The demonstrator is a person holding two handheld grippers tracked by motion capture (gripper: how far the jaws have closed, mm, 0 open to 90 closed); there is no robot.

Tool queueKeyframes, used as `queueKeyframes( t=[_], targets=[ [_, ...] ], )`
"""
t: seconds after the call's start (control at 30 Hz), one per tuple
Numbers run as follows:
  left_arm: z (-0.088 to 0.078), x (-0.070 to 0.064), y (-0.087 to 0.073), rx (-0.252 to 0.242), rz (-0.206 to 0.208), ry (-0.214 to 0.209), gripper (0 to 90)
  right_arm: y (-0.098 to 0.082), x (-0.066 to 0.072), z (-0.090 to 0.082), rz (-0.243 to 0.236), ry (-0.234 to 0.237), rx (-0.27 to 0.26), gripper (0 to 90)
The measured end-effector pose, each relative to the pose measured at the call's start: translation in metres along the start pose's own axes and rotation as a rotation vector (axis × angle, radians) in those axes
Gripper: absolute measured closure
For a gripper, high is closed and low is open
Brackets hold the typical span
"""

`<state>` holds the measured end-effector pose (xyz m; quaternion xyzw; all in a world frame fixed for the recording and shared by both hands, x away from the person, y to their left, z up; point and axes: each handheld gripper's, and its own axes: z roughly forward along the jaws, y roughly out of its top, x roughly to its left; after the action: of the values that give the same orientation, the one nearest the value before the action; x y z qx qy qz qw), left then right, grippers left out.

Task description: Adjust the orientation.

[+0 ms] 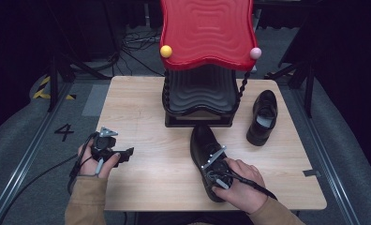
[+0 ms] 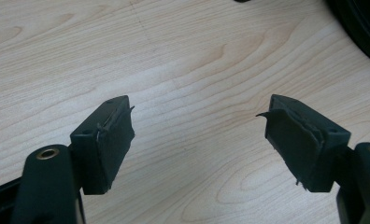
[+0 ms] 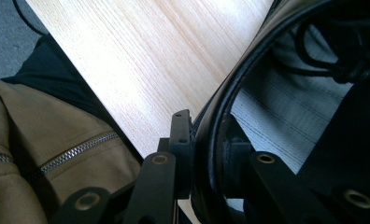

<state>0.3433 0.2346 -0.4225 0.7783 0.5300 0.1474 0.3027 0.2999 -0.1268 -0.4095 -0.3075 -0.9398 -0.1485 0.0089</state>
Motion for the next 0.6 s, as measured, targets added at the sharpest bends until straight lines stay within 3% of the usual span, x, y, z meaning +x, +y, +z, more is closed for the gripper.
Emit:
queueKeyframes(
  t=[0.17,0.37,0.6],
  targets=[
    [0.001,0.000,0.000,0.003,0.004,-0.007,23.9,-0.001,-0.008,0.000,0.005,0.061,-0.004,77.7],
    [0.003,0.000,0.002,0.004,-0.001,-0.008,23.9,-0.002,-0.009,0.001,0.009,0.077,-0.012,71.6],
    [0.005,0.000,0.004,0.003,0.000,-0.016,23.9,-0.005,-0.012,-0.011,0.032,0.109,-0.072,65.0]
  ],
)
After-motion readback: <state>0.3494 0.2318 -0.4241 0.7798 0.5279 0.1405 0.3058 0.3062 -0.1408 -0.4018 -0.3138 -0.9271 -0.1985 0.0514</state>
